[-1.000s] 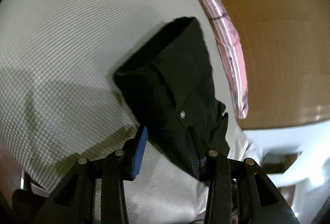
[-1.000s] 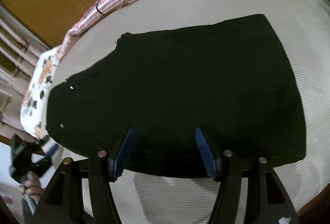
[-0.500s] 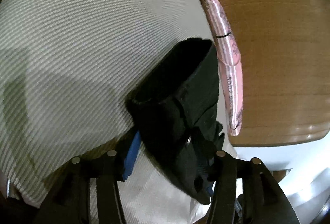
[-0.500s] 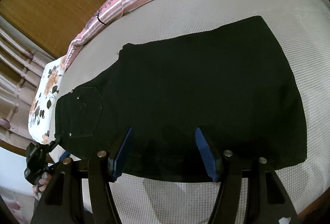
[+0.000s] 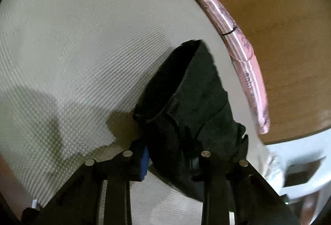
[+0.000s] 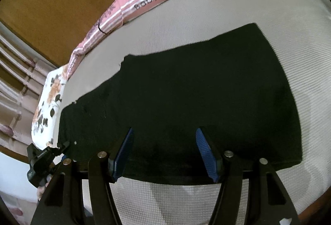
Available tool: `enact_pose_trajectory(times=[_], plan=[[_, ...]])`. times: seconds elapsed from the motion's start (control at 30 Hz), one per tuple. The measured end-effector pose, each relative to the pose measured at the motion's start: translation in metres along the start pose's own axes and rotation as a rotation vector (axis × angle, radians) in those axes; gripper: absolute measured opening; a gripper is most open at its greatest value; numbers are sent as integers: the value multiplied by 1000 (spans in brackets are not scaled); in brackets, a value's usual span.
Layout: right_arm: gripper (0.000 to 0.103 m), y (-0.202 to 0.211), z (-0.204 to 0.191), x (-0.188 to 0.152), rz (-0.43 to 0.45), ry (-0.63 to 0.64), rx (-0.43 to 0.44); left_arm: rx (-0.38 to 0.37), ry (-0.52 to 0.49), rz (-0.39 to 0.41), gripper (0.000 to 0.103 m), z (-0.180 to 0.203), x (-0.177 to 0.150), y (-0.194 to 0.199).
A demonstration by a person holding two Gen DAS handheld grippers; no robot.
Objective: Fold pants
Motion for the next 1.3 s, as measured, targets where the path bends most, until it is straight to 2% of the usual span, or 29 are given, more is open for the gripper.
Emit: enact_pose_trajectory(times=[0.1, 0.2, 0.3, 0.4, 0.5, 0.63, 0.77, 0.83, 0.93, 0.97, 1.03, 1.17, 1.23, 1.3], plan=[[60, 13, 6, 6, 29, -8, -1, 48, -152, 65, 25, 45, 3, 14], [60, 25, 15, 12, 57, -22, -5, 24, -275, 101, 25, 94, 0, 26], [60, 37, 25, 17, 82, -43, -4, -28, -385, 100, 25, 150, -9, 29], [60, 50, 39, 22, 112, -69, -1, -88, -500, 77, 24, 210, -29, 22], [60, 64, 54, 28, 142, -101, 5, -113, -600, 37, 24, 254, -54, 4], [60, 81, 77, 32, 174, -137, 0, -171, -726, -69, 24, 302, -106, -31], [60, 91, 102, 31, 193, -191, 5, -207, -799, -217, 24, 319, -168, -72], [60, 92, 115, 29, 187, -219, 17, -188, -833, -301, 24, 315, -198, -98], [60, 88, 126, 27, 171, -234, 16, -116, -905, -360, 24, 302, -231, -128], [60, 86, 129, 26, 163, -235, 17, -82, -921, -372, 25, 296, -238, -138], [60, 81, 131, 26, 146, -230, 23, -71, -943, -358, 26, 292, -241, -144], [60, 73, 127, 29, 117, -205, 66, -74, -1000, -358, 40, 301, -243, -136], [60, 67, 122, 33, 92, -196, 118, -87, -1004, -369, 46, 299, -246, -131], [60, 60, 117, 36, 65, -191, 175, -106, -995, -397, 47, 299, -247, -125]])
Point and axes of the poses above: each gripper's, at about its wrist camera, not at the fingertips, and y roughly against the way its jaws point, z to its right, x to its top, the point moved 9 cm from there along -y, roughly the way its jaws point, and after that the axes turned 6 degrees about -z, right-handed, at the moved point
